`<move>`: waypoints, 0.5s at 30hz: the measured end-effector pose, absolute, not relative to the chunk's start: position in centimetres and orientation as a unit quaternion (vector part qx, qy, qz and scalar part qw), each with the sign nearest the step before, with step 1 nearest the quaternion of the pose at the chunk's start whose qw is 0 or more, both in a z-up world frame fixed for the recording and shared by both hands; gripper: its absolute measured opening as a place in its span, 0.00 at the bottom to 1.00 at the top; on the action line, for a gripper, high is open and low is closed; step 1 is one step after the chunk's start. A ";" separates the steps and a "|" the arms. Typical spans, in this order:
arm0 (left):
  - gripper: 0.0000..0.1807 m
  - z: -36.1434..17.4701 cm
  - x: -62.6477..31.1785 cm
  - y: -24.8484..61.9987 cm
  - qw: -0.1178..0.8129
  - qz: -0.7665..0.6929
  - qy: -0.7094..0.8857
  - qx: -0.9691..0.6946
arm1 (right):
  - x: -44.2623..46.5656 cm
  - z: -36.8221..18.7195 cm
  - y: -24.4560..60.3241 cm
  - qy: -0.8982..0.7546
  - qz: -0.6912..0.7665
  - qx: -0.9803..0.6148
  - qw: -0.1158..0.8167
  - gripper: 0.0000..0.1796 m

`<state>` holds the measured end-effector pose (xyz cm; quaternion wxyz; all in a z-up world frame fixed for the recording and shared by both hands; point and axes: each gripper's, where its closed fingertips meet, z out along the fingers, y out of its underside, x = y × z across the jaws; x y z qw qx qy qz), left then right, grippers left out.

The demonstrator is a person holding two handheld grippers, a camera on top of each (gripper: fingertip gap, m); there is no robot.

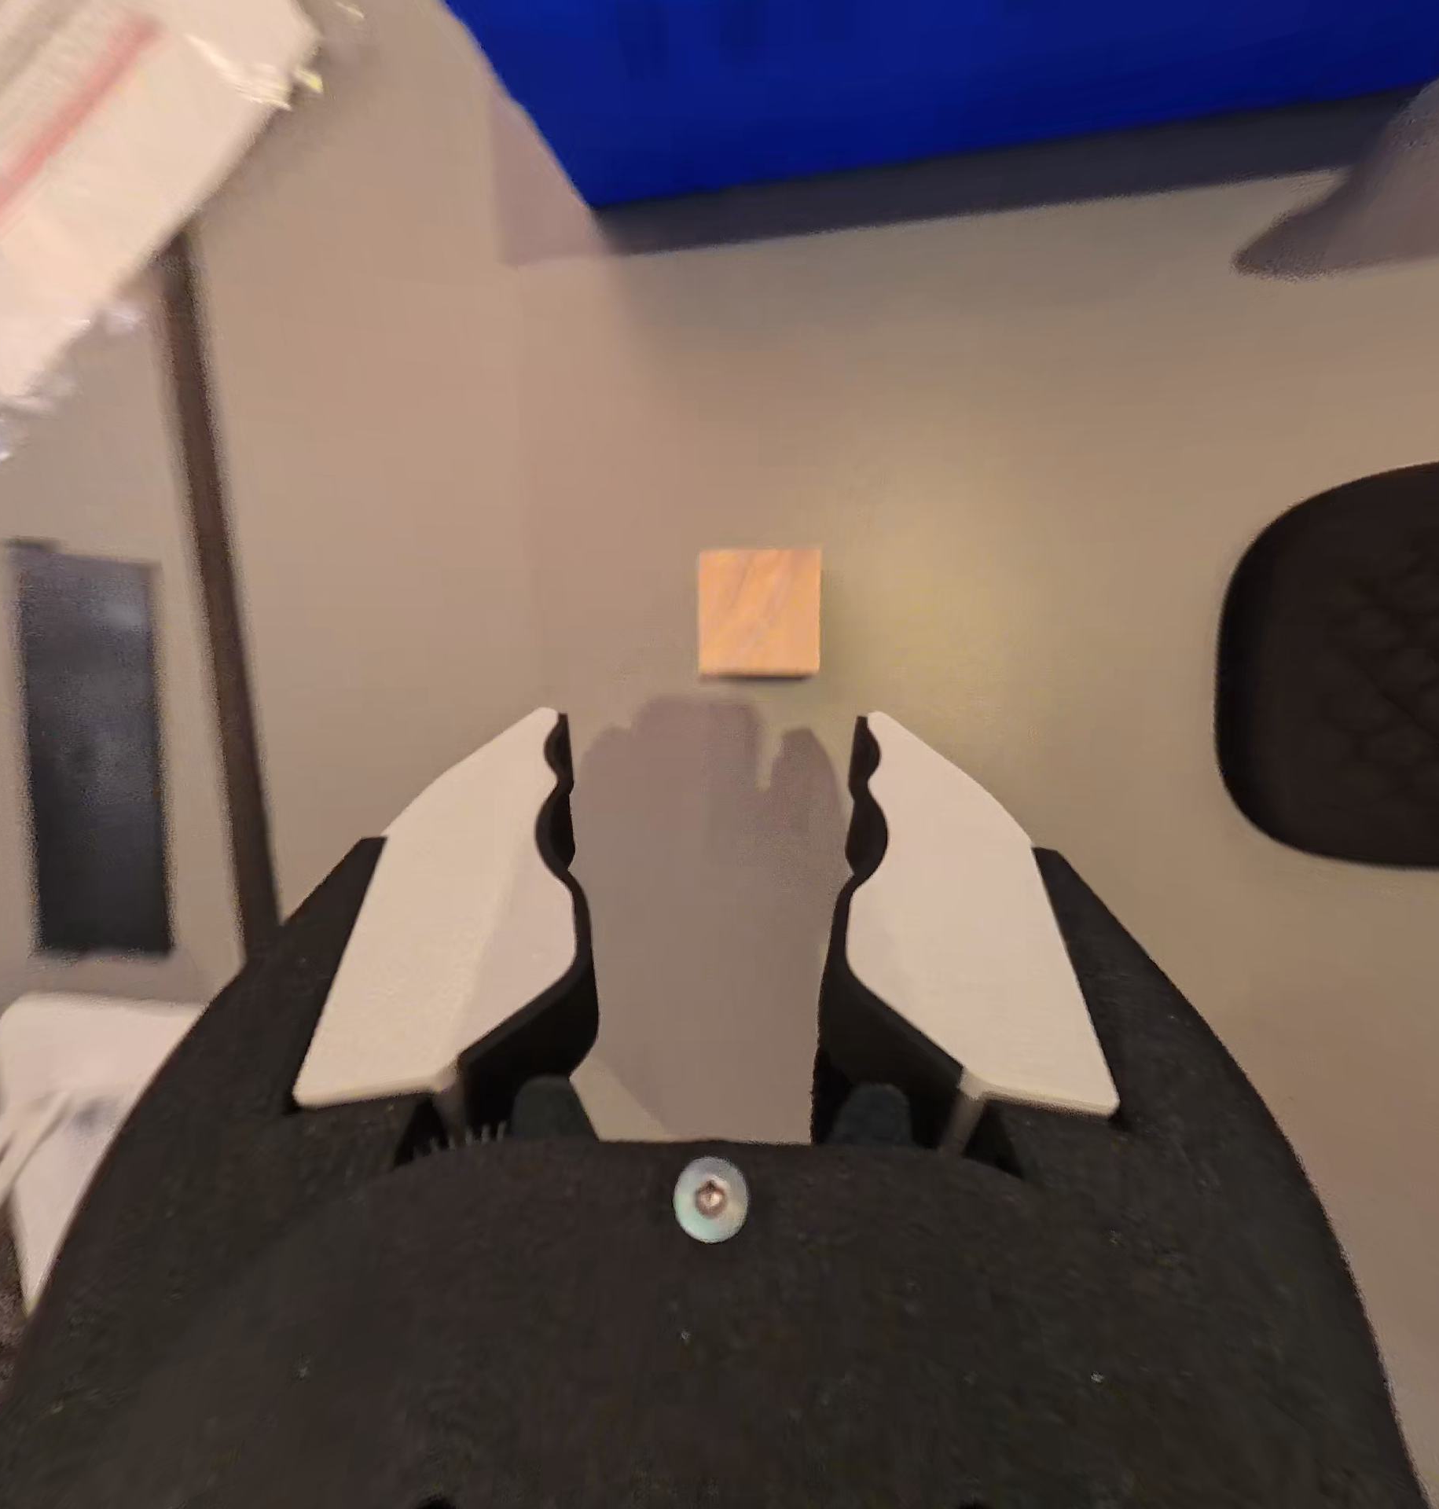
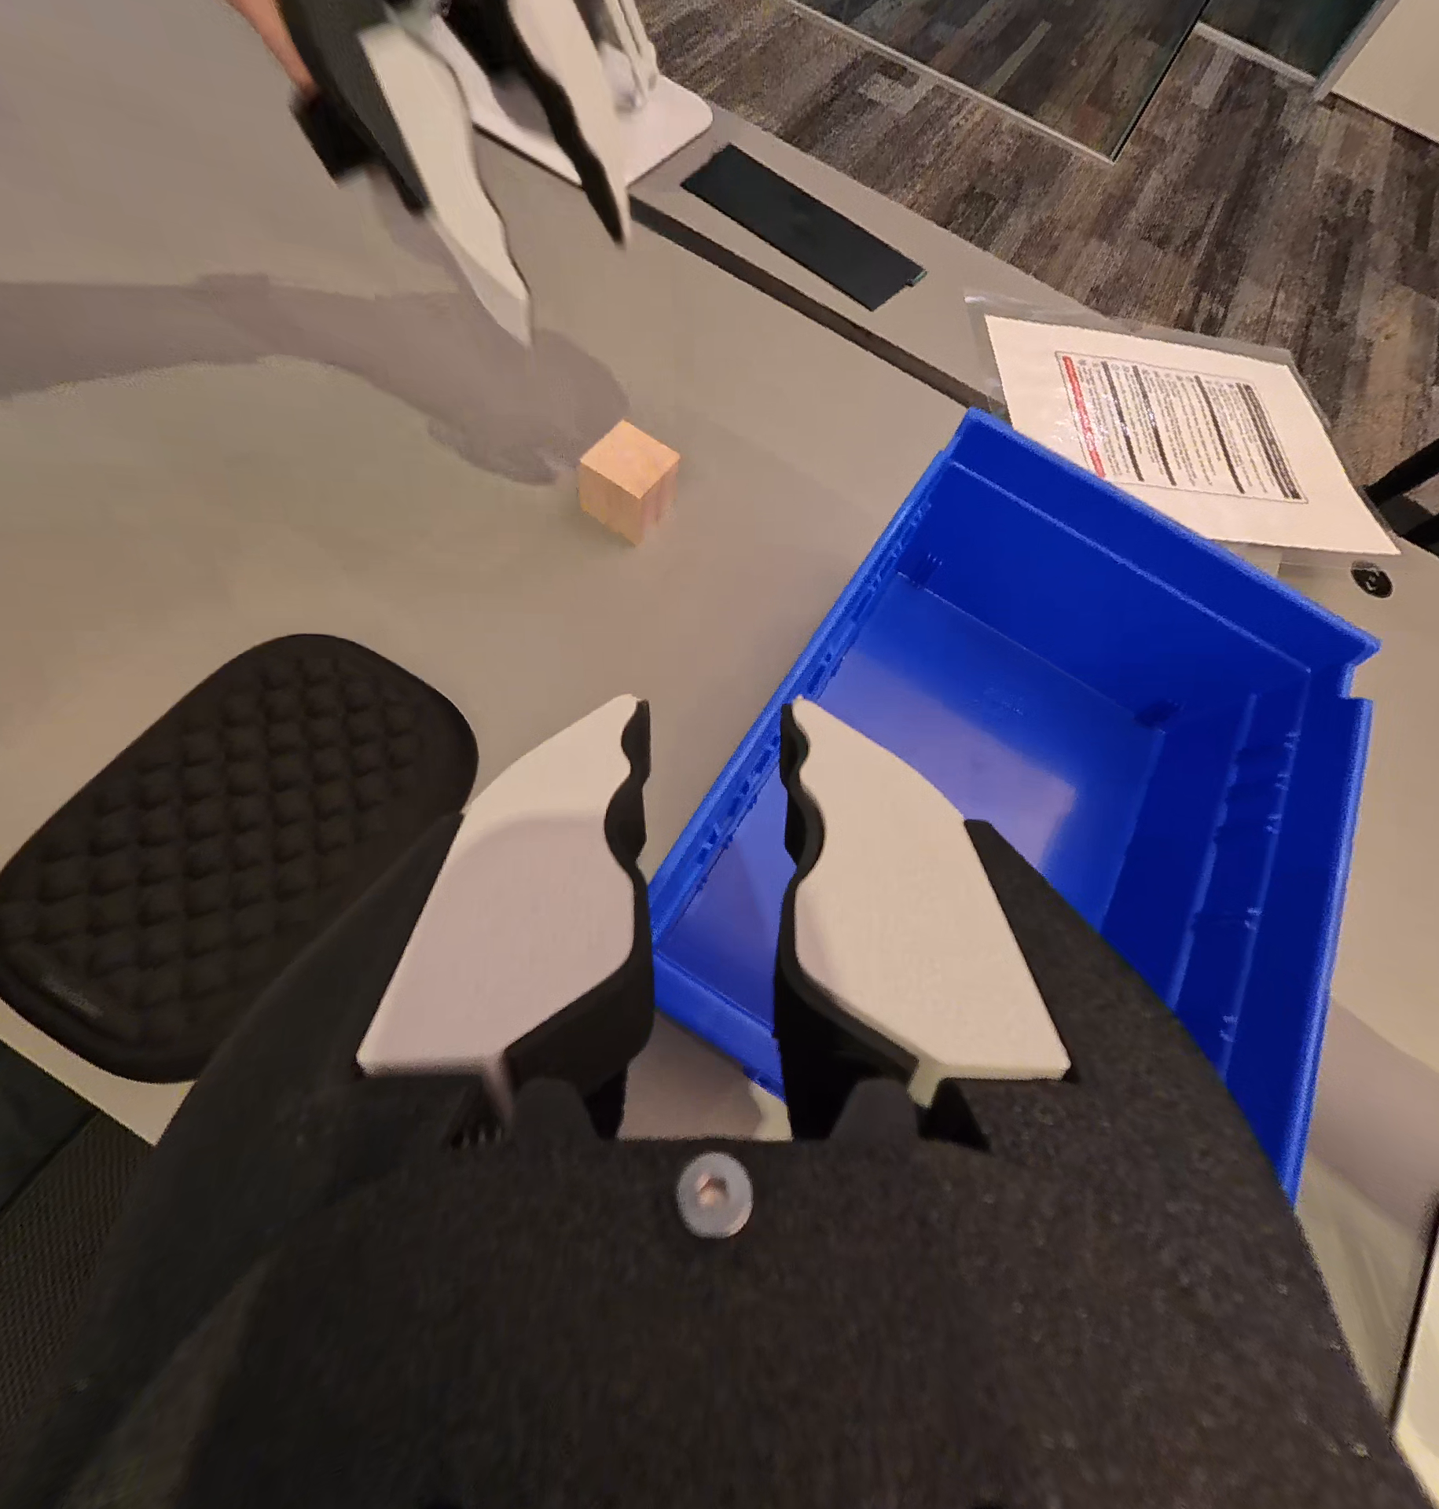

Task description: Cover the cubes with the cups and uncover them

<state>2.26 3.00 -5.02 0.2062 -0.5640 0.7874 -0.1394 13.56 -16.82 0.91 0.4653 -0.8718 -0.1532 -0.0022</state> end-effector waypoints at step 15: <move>0.40 6.1 -52.6 11.9 0.380 0.088 0.389 -0.834 | 8.7 2.0 -11.8 -0.213 0.014 -0.857 0.469 0.17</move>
